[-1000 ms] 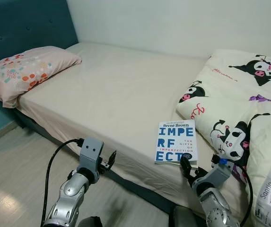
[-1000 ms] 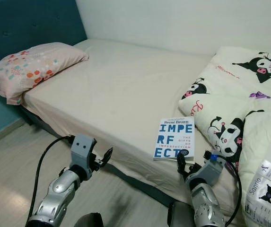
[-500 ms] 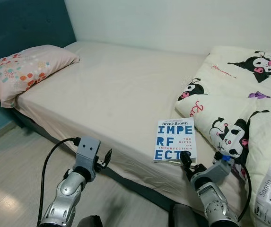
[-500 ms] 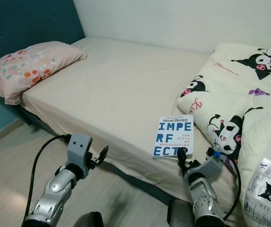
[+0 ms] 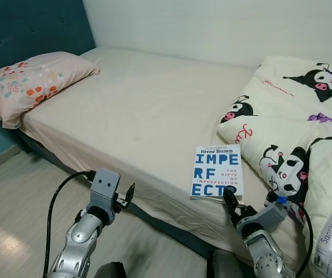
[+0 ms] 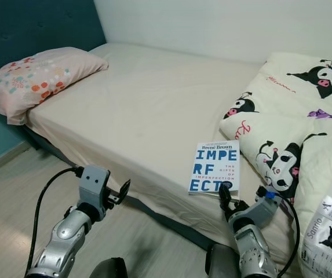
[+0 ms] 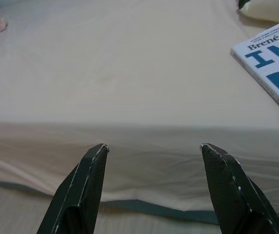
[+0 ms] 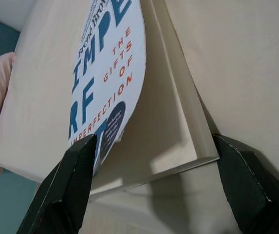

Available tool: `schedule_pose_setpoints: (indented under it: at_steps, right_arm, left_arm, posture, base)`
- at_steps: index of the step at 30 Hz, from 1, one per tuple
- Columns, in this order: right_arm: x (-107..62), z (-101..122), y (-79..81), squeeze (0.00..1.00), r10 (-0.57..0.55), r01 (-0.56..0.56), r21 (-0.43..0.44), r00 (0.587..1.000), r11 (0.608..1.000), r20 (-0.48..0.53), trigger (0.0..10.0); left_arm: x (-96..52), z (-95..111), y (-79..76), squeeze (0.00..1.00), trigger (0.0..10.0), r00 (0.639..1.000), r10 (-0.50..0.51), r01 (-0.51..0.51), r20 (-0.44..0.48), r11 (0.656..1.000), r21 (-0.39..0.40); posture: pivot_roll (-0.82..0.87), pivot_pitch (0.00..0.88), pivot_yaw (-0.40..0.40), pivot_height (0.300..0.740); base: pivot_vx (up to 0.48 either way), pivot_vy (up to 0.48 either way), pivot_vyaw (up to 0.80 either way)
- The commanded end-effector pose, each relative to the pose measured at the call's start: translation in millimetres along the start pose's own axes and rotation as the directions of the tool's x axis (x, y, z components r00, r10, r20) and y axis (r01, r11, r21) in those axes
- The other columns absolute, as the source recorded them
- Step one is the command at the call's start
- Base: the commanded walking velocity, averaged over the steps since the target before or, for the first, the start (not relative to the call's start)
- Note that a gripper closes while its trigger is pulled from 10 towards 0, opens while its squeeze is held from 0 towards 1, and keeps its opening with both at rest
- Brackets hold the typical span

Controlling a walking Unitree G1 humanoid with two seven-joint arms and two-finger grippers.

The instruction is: Clean up the room

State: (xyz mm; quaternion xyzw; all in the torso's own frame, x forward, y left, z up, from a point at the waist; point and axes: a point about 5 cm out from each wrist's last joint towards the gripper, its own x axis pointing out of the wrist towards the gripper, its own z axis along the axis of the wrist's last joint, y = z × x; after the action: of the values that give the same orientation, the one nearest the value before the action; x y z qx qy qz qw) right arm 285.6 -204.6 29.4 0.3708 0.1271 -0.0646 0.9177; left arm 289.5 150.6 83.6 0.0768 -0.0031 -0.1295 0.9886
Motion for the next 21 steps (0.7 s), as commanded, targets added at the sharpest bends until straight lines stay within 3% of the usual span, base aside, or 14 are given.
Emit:
schedule_pose_setpoints:
  at_steps: [1,10,11,13,14,21]
  right_arm:
    - [-1.7,-20,-2.8,0.00,-0.025,0.028,0.042,0.997,0.999,-0.079,10.0]
    - [13.0,-8,14.7,0.00,0.023,-0.018,0.088,0.998,0.996,-0.055,10.0]
    - [14.2,-8,16.8,0.00,0.032,-0.027,0.095,0.998,0.995,-0.056,4.7]
    - [15.2,-7,18.1,0.00,0.039,-0.033,0.099,0.998,0.995,-0.058,4.7]
    - [15.5,-7,18.5,0.00,0.044,-0.037,0.103,0.997,0.994,-0.061,0.0]
    - [15.1,-10,15.4,0.00,0.039,-0.030,0.125,0.997,0.992,-0.068,0.0]
  left_arm:
    - [-0.8,1,10.1,0.00,10.0,1.000,0.024,-0.024,0.004,0.999,0.031]
    - [0.4,4,14.0,0.00,10.0,0.999,0.035,-0.035,0.011,0.999,0.041]
    - [0.2,4,14.3,0.00,10.0,0.999,0.036,-0.036,0.011,0.998,0.042]
    - [0.0,4,14.4,0.00,10.0,0.999,0.037,-0.037,0.011,0.998,0.042]
    - [-0.2,4,14.6,0.00,10.0,0.999,0.039,-0.039,0.012,0.998,0.042]
    - [-0.9,4,14.5,0.00,10.0,0.999,0.047,-0.047,0.014,0.998,0.041]
  posture:
    - [0.01,0.132,0.072,0.561]
    - [0.02,0.132,0.070,0.561]
    - [0.02,0.131,0.067,0.561]
    - [0.02,0.131,0.067,0.561]
    - [0.02,0.131,0.067,0.561]
    - [0.02,0.129,0.060,0.561]
  base:
    - [0.000,0.000,0.00]
    - [0.000,0.000,0.00]
    - [0.000,0.000,0.00]
    - [0.000,0.000,0.00]
    - [0.000,0.000,0.00]
    - [0.000,0.000,0.00]
